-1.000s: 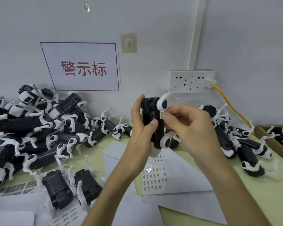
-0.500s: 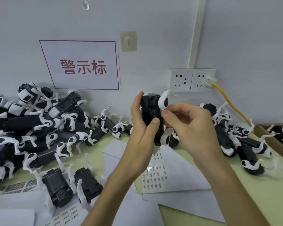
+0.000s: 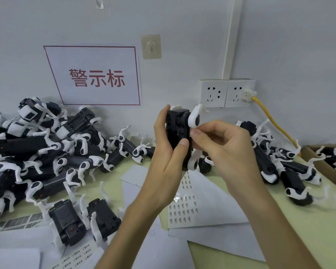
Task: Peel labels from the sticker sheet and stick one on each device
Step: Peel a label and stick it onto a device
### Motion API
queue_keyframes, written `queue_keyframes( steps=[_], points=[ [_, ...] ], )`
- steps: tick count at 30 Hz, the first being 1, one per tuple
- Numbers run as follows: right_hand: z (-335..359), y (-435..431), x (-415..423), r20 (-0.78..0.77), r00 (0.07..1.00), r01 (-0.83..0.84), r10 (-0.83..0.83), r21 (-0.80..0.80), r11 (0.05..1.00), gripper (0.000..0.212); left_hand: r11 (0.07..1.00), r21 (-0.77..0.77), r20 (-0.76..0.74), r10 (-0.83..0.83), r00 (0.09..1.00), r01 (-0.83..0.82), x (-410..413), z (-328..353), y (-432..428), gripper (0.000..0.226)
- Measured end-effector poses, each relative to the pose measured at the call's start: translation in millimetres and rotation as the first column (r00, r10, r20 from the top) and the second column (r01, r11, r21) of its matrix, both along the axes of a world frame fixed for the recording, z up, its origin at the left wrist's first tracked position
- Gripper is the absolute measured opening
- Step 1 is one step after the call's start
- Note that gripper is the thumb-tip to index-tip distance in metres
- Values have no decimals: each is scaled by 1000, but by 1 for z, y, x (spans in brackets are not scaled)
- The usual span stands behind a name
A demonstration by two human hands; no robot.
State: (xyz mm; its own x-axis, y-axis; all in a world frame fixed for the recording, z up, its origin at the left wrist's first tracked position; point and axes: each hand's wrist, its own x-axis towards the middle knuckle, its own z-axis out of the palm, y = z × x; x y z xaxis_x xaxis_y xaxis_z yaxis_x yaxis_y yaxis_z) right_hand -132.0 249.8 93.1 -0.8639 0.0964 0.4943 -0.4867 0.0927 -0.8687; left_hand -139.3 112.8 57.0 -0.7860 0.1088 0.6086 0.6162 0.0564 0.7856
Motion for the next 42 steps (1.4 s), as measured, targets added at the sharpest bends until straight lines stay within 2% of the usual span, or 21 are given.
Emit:
queue_keyframes(
  steps=[8,12,16,18,20,22,25,34,37,42],
  points=[
    [2,6,0,23,999,-32,32,6,999,17,1000,19,-1,-11,1000,11,1,0,3,62],
    [0,7,-2,38,999,-36,38,-60,998,28,997,55,18,-59,998,57,3,1,2,56],
    [0,10,-7,100,984,-152,149,33,988,35,984,128,112,-141,984,127,2,5,-1,58],
    [1,14,-7,107,967,-236,232,27,971,40,975,154,162,-182,970,157,1,6,-1,58],
    [3,15,-5,92,956,-282,277,46,958,35,969,177,196,-209,958,174,2,7,0,57],
    [3,14,-5,71,965,-259,254,83,962,33,966,174,209,-225,952,190,3,6,1,55],
    [0,11,-6,37,971,-239,237,98,966,43,963,150,215,-252,944,224,4,5,2,55],
    [1,18,-6,69,919,-394,388,107,913,22,948,143,235,-310,921,283,0,4,-5,47],
    [2,20,-4,79,907,-421,414,112,900,29,943,168,244,-321,915,286,1,4,-3,49],
    [1,17,-6,37,911,-413,412,89,906,29,915,279,247,-363,899,293,7,8,3,49]
  ],
)
